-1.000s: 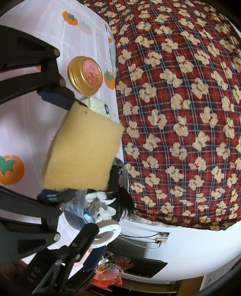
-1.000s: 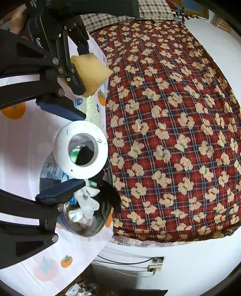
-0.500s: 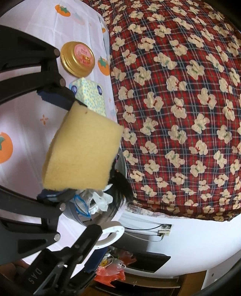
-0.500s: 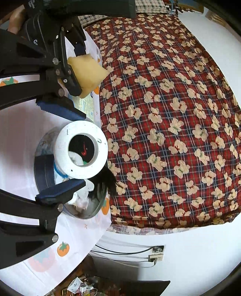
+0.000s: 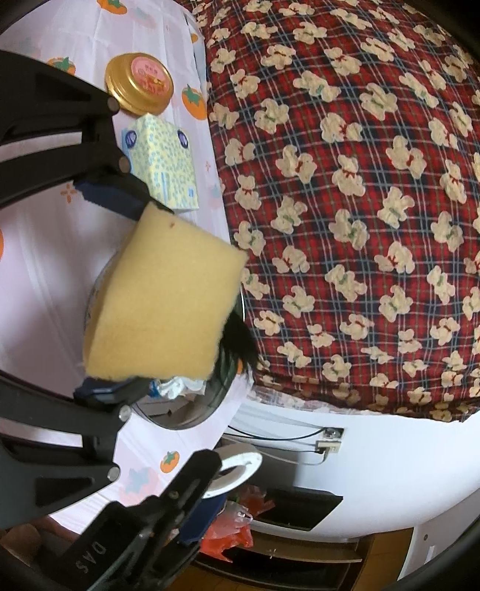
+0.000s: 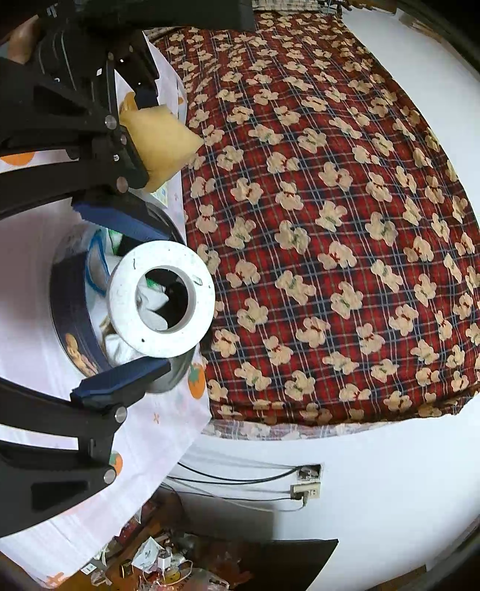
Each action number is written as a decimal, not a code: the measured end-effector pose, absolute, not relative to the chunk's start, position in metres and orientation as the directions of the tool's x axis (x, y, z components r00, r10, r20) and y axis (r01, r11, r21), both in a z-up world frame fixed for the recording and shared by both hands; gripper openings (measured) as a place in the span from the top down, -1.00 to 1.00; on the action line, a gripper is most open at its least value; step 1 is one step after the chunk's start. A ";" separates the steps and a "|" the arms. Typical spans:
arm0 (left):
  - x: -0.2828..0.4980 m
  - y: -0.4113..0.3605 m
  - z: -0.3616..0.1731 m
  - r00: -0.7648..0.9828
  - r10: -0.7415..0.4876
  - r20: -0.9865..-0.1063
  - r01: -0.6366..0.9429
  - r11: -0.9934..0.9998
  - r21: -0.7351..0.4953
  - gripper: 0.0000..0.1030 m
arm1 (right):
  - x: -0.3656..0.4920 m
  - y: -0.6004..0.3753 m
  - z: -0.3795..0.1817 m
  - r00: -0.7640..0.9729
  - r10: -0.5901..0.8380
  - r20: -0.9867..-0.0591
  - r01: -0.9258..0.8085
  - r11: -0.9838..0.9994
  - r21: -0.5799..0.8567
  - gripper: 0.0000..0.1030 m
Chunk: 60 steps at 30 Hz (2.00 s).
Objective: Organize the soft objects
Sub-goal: 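Carry the yellow sponge and white tape roll over the round tin with both tools, then open both tools to drop the sponge and tape roll into the tin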
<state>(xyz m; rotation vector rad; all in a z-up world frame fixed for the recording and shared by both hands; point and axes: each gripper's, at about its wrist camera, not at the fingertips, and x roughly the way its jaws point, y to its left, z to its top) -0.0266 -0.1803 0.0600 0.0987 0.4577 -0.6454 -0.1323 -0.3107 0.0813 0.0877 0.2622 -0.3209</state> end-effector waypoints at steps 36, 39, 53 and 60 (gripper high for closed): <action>0.073 -0.254 0.029 0.682 -0.497 -0.537 0.518 0.846 -0.126 -0.39 | -0.008 -0.390 0.058 0.868 -0.363 -0.338 0.387 0.922 0.005 -0.29; 0.081 -0.254 0.025 0.665 -0.499 -0.555 0.515 0.845 -0.143 -0.39 | 0.000 -0.394 0.053 0.867 -0.349 -0.356 0.382 0.924 0.024 -0.29; 0.068 -0.270 0.013 0.663 -0.474 -0.580 0.543 0.837 -0.064 -0.39 | 0.006 -0.393 0.042 0.842 -0.385 -0.377 0.404 0.914 -0.030 -0.29; 0.072 -0.272 0.007 0.651 -0.468 -0.597 0.540 0.839 -0.069 -0.39 | 0.012 -0.392 0.037 0.831 -0.385 -0.401 0.400 0.915 -0.050 -0.29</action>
